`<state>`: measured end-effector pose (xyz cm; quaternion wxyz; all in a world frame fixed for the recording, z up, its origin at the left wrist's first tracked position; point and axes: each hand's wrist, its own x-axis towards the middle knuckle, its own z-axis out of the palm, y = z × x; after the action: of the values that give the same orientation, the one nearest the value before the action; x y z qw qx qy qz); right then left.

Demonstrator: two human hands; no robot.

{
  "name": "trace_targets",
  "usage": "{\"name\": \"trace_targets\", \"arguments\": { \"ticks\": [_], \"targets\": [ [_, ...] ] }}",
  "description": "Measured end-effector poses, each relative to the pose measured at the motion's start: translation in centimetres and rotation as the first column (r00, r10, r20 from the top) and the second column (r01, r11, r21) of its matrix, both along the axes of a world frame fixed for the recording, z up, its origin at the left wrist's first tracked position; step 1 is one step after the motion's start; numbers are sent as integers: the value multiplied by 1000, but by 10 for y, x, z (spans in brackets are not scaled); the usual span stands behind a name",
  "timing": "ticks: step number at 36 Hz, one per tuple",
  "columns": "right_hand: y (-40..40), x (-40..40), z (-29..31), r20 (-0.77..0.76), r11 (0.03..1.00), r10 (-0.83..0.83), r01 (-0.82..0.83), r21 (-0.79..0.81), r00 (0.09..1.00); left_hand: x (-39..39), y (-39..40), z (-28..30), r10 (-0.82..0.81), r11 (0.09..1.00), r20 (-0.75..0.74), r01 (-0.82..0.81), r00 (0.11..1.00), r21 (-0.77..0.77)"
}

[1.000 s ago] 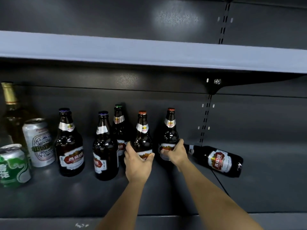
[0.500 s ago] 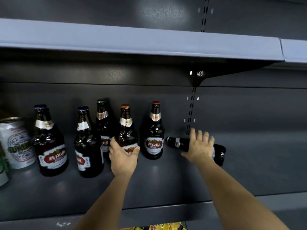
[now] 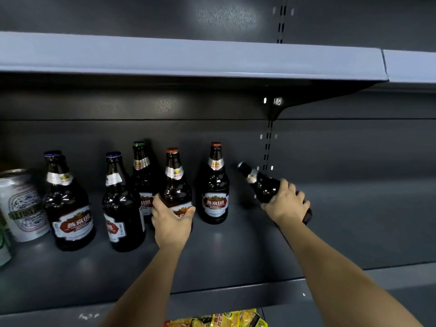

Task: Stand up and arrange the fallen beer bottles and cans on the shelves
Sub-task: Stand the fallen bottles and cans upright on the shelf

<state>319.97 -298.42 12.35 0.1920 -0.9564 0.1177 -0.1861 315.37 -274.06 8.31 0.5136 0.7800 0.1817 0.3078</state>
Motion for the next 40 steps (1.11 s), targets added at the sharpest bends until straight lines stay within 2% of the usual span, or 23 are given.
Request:
{"name": "trace_targets", "arguments": {
  "ticks": [2,4,6,8,16,23,28,31,36,40],
  "targets": [
    [-4,0,10,77,966,52,-70,249,996,0,0,0,0,1000,2,0,1000,2],
    [-4,-3,16,153,866,68,-134,481,986,0,0,1,3,1000,0,-3,1000,4],
    [0,-5,18,191,771,53,-162,616,980,1,0,0,5,1000,0,-5,1000,3],
    [5,-5,16,200,722,64,-184,667,978,0,0,0,6,1000,-1,-6,1000,1],
    [27,-1,-3,190,697,179,-261,668,965,-1,0,1,-3,1000,3,3,1000,-3],
    [28,4,-14,149,721,258,-293,628,955,-3,2,3,-29,1000,-27,29,999,1],
    [14,22,-54,98,737,262,-264,622,960,-9,3,3,-31,999,-62,32,998,9],
    [13,7,-55,96,769,262,-268,580,960,-22,-2,-5,33,999,-73,-35,997,-20],
    [8,-27,-41,114,822,242,-266,503,963,-42,-17,-14,196,977,-51,-190,979,99],
    [2,-50,-41,86,914,225,-241,326,970,-54,-27,-6,195,975,-28,-191,980,110]
  ]
}}
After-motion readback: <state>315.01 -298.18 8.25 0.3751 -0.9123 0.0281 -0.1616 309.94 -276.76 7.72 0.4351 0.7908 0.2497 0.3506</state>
